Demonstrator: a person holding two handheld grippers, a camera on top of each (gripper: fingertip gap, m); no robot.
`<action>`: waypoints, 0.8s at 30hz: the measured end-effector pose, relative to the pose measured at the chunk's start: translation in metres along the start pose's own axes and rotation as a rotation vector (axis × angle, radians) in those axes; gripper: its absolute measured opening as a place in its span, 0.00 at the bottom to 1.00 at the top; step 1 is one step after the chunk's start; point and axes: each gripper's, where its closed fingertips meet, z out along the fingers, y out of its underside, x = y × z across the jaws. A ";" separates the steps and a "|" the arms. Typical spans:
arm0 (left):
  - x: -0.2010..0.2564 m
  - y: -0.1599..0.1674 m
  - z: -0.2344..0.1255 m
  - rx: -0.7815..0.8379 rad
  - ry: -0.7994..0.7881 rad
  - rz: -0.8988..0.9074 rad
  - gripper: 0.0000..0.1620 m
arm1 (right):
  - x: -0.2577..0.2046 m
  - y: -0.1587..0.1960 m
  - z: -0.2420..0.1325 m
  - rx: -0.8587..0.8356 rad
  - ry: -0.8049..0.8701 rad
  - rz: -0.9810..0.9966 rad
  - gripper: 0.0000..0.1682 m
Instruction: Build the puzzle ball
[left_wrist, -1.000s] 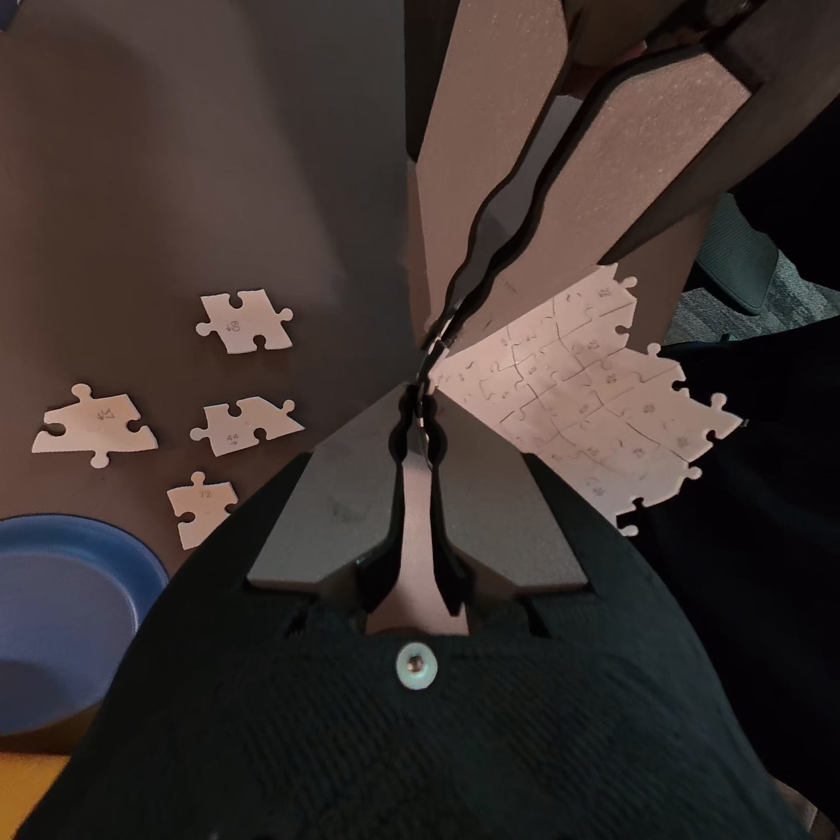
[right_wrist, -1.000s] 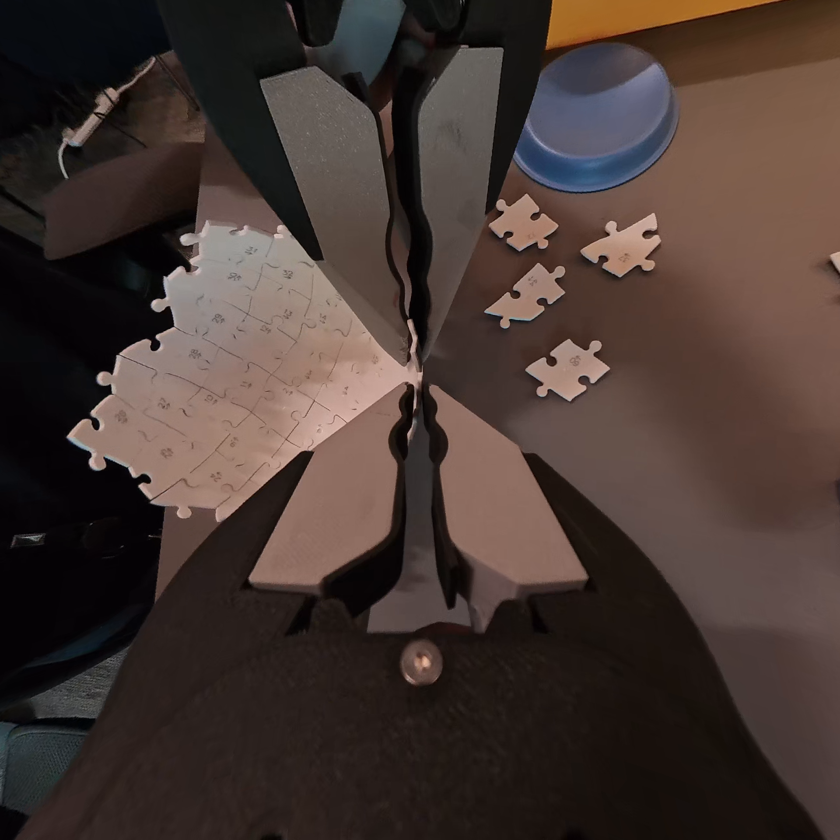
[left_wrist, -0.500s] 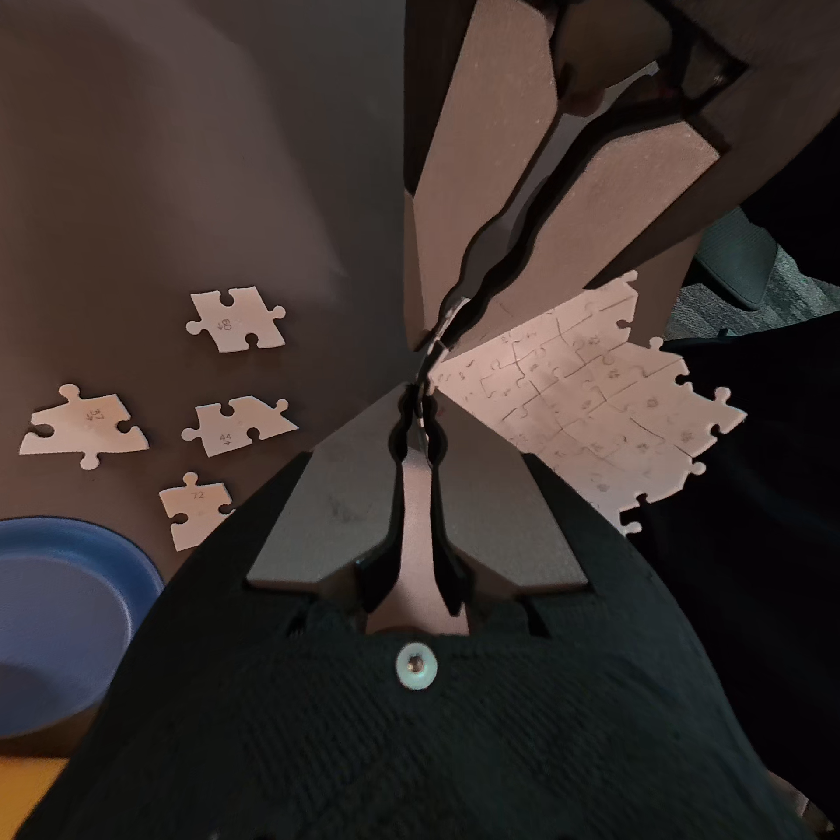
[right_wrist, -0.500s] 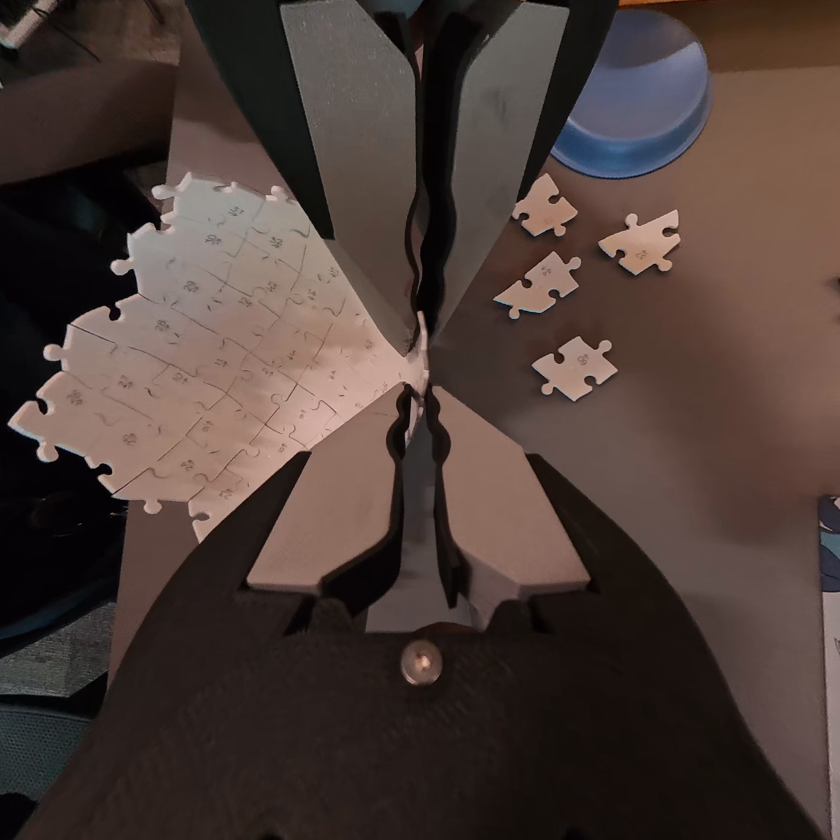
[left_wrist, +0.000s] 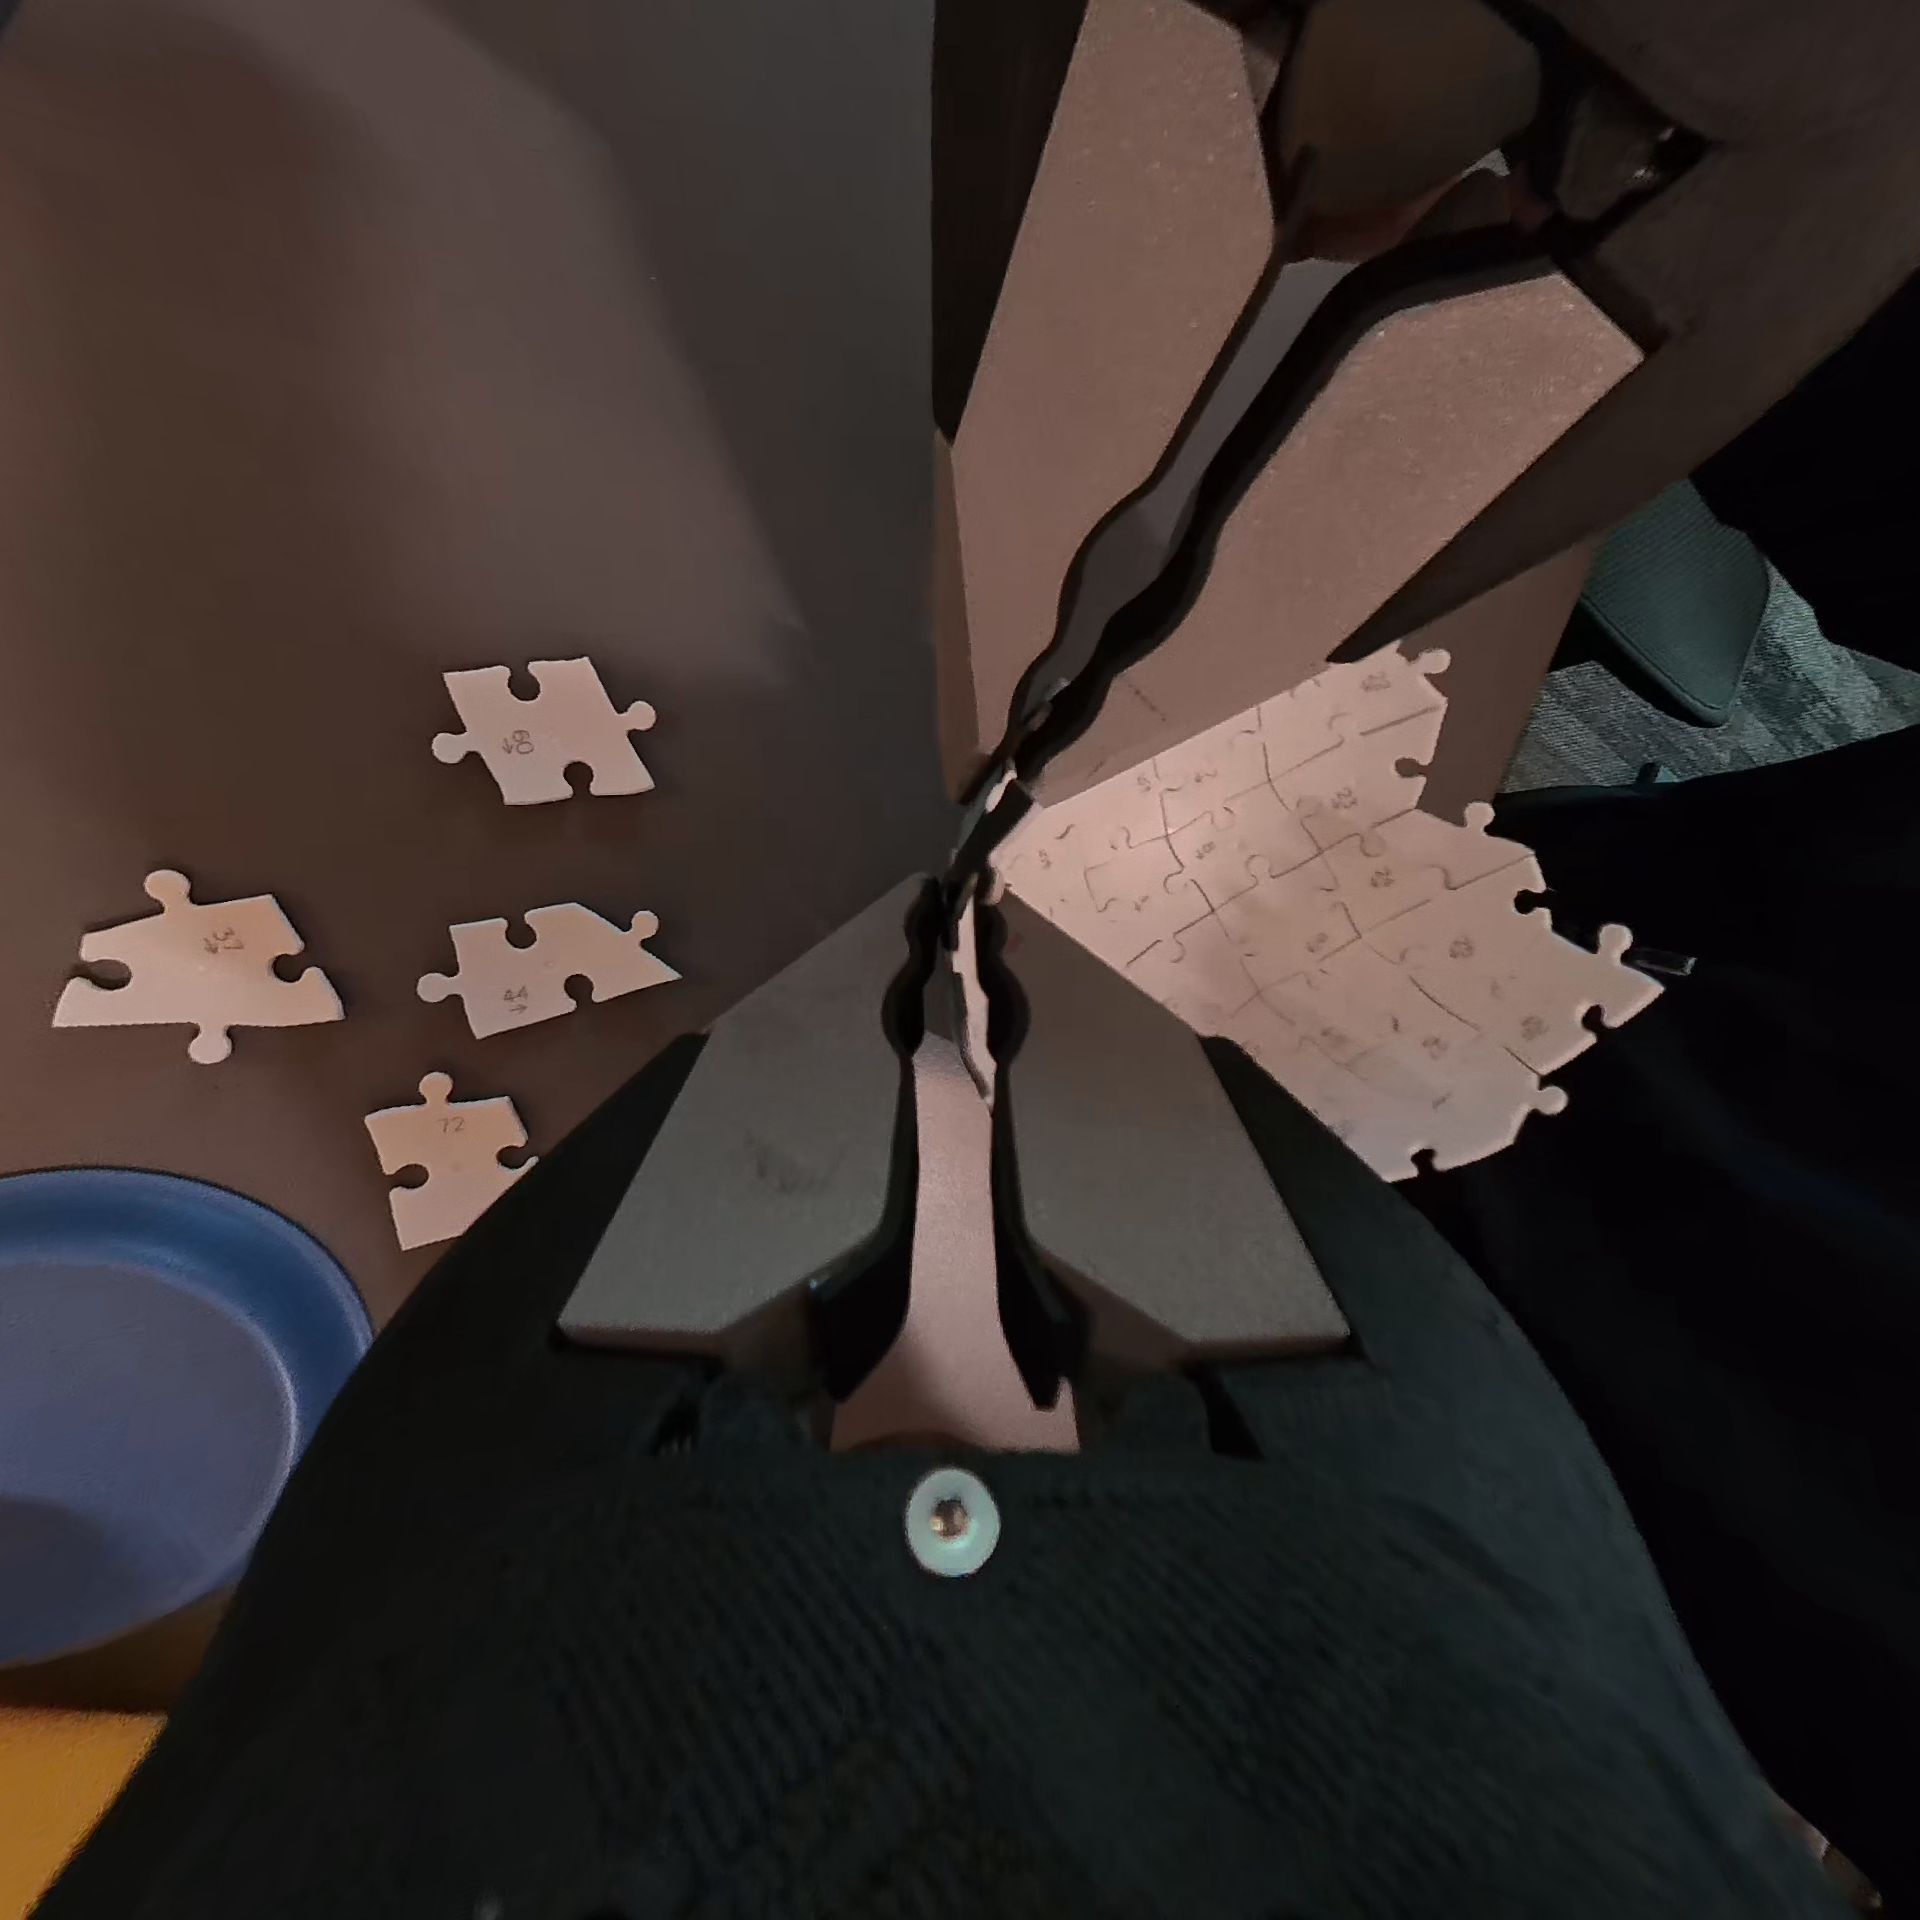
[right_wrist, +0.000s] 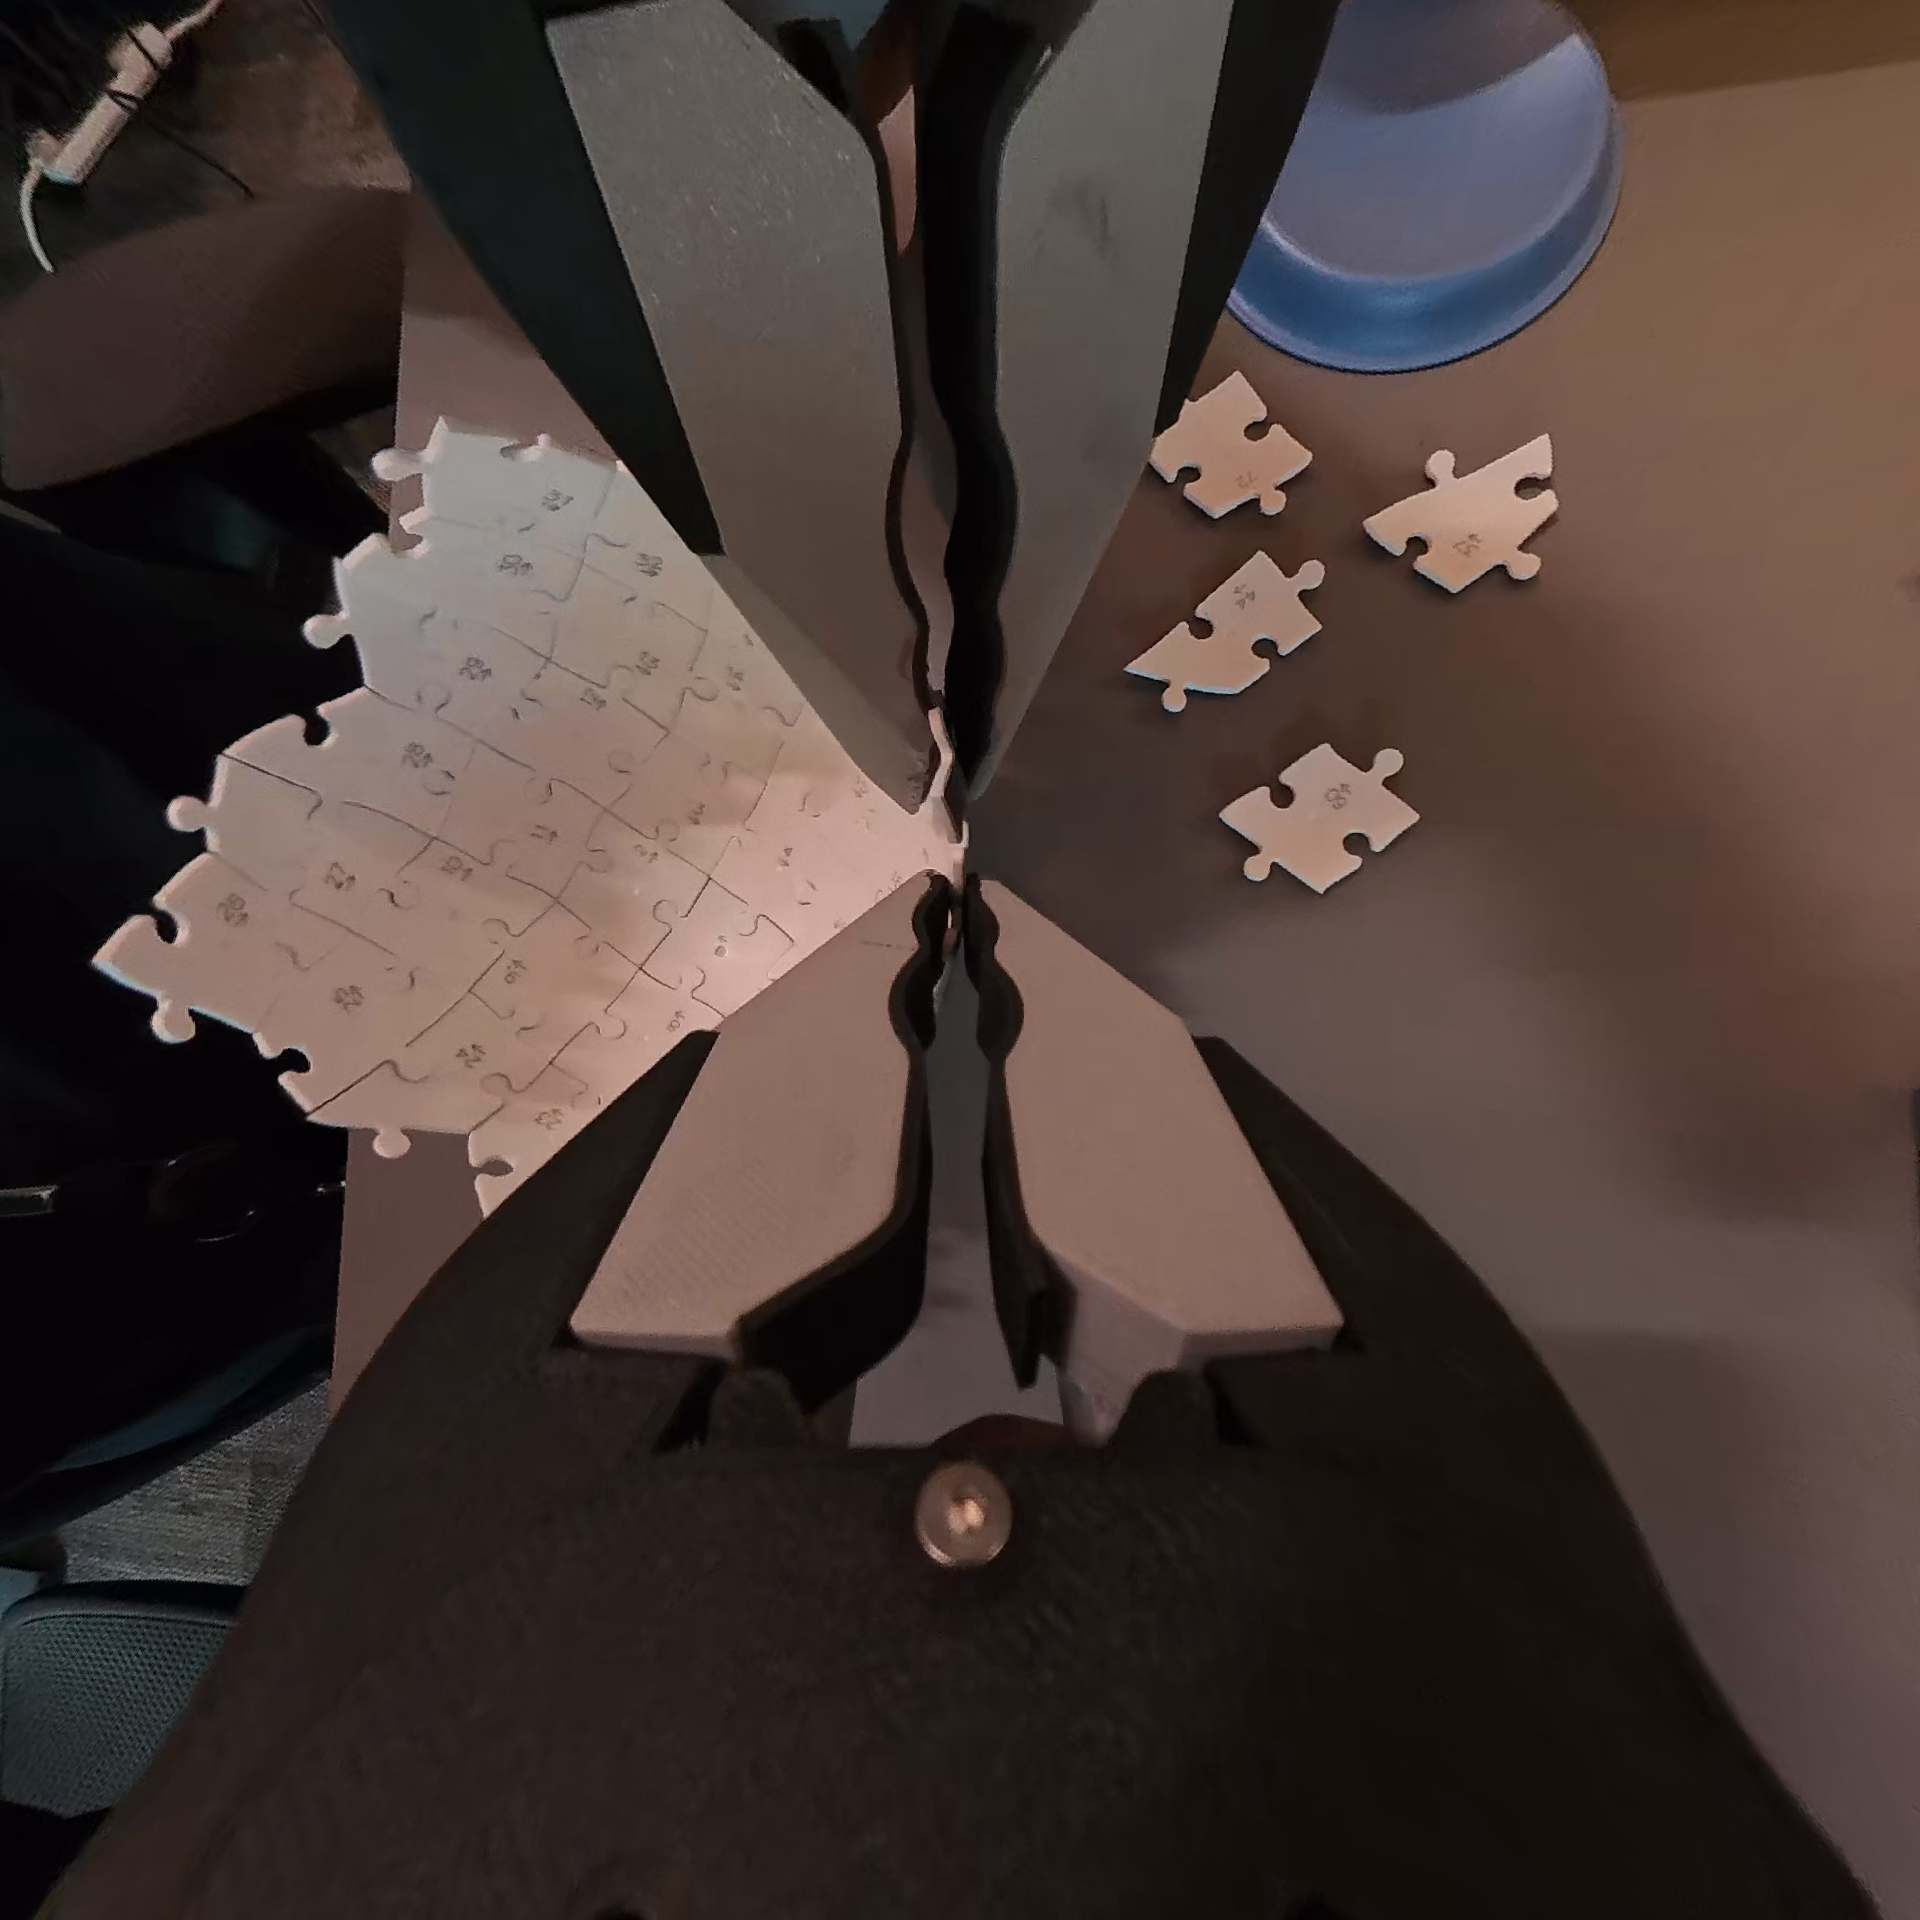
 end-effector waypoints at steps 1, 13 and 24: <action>0.001 0.000 -0.001 0.003 0.003 0.003 0.04 | 0.001 0.000 0.000 0.003 0.003 0.000 0.00; -0.002 -0.006 -0.004 0.019 -0.026 0.021 0.02 | -0.001 0.001 0.002 0.020 -0.039 0.026 0.00; -0.001 -0.004 -0.006 0.022 -0.022 0.026 0.01 | -0.001 -0.006 0.003 0.099 -0.090 0.009 0.01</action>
